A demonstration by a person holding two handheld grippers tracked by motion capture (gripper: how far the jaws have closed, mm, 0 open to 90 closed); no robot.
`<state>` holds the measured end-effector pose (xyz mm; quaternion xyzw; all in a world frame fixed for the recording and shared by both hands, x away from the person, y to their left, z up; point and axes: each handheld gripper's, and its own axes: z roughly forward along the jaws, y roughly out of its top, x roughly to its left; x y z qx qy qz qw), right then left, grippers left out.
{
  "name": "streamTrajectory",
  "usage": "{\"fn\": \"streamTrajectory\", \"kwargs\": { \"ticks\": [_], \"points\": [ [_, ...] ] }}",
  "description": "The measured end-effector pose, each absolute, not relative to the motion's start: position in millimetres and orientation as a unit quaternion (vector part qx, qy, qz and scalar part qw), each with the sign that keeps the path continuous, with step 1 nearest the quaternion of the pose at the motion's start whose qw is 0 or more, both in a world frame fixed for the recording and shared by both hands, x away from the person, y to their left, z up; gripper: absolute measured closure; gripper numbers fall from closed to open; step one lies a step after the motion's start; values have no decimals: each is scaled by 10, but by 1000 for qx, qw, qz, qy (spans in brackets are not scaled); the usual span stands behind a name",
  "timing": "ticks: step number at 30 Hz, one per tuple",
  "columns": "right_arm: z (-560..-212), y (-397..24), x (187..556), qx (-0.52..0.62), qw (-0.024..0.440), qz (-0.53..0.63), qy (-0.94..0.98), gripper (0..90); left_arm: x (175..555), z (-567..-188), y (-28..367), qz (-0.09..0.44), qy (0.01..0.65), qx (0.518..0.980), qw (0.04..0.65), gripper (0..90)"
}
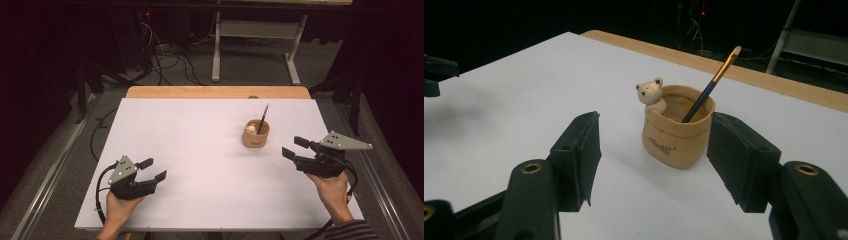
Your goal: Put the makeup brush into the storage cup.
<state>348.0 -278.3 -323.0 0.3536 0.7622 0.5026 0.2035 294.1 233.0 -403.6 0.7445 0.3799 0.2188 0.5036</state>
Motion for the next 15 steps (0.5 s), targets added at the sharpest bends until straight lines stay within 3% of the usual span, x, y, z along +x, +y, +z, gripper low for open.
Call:
{"fn": "streamTrajectory", "kwargs": {
  "ticks": [15],
  "points": [
    [-3333,-2818,3309,347,199,510,762,404,2938,-4033,2329,220,379,745,504,353]
  ]
}}
